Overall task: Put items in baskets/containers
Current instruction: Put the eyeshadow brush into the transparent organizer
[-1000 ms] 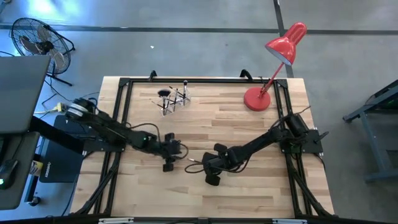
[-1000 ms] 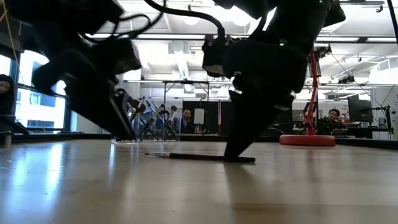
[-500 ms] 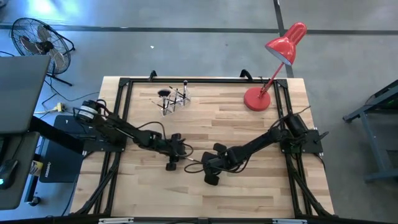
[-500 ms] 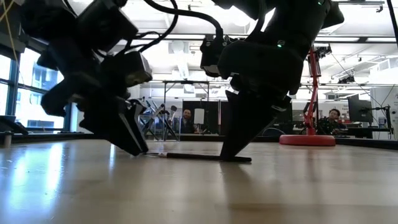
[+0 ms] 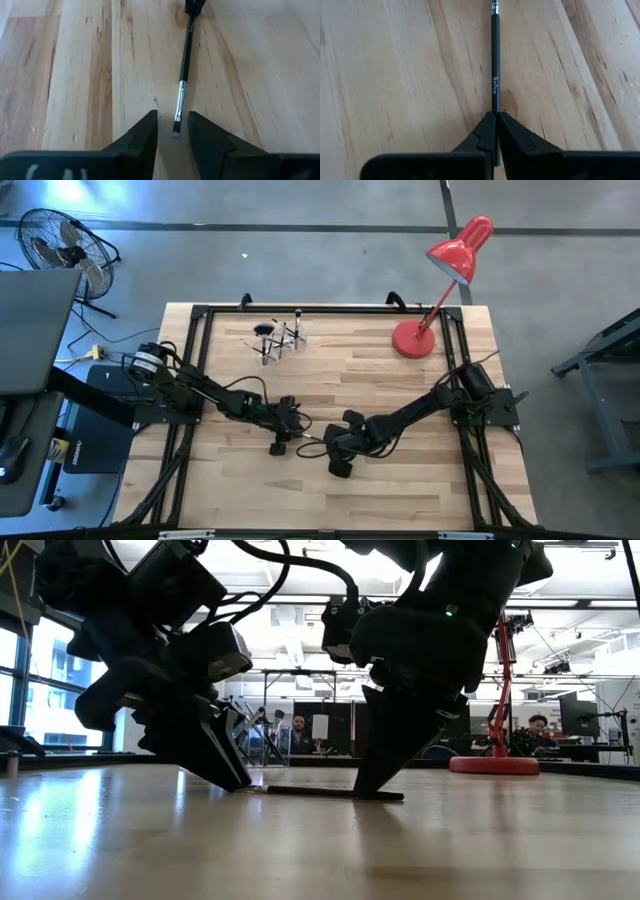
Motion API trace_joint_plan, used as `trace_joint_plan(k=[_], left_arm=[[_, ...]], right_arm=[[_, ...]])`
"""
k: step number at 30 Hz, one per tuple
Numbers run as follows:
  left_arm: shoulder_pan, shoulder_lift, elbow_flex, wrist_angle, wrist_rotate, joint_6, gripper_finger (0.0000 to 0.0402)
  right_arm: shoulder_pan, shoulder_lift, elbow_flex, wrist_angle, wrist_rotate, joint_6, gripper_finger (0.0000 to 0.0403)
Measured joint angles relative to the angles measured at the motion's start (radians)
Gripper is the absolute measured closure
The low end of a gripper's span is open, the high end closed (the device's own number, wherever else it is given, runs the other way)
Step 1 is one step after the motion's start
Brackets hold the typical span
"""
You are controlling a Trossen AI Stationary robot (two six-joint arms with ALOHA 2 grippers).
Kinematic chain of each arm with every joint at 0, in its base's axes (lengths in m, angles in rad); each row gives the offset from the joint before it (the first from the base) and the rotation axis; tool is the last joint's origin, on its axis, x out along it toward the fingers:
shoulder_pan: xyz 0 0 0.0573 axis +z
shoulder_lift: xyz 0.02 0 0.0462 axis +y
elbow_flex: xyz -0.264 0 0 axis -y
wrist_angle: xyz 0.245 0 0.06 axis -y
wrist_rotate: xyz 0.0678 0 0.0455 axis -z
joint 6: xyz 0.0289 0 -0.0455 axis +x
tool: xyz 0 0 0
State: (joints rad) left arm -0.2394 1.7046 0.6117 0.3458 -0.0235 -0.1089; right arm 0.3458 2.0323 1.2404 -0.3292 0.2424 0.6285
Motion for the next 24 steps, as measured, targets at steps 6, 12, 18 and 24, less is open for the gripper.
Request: trace_joint_plan(k=[6,12,18,24], left_arm=[[0.0,0.0,0.003,-0.026,0.017,0.0,0.0363],[0.0,-0.001,0.004,-0.067,0.034,-0.001,0.0395],[-0.002,-0.001,0.003,-0.074,0.016,-0.031,0.04],[-0.002,0.0,0.002,-0.074,0.011,-0.103,0.0401]], right_arm=[[0.0,0.0,0.0,0.0,0.0,0.0,0.0392],[-0.001,0.0,0.0,0.0,0.0,0.0,0.0392],[-0.001,-0.01,0.0,-0.007,-0.003,0.025,0.0388],[-0.003,-0.073,-0.001,-0.045,0.046,0.02,0.0348]])
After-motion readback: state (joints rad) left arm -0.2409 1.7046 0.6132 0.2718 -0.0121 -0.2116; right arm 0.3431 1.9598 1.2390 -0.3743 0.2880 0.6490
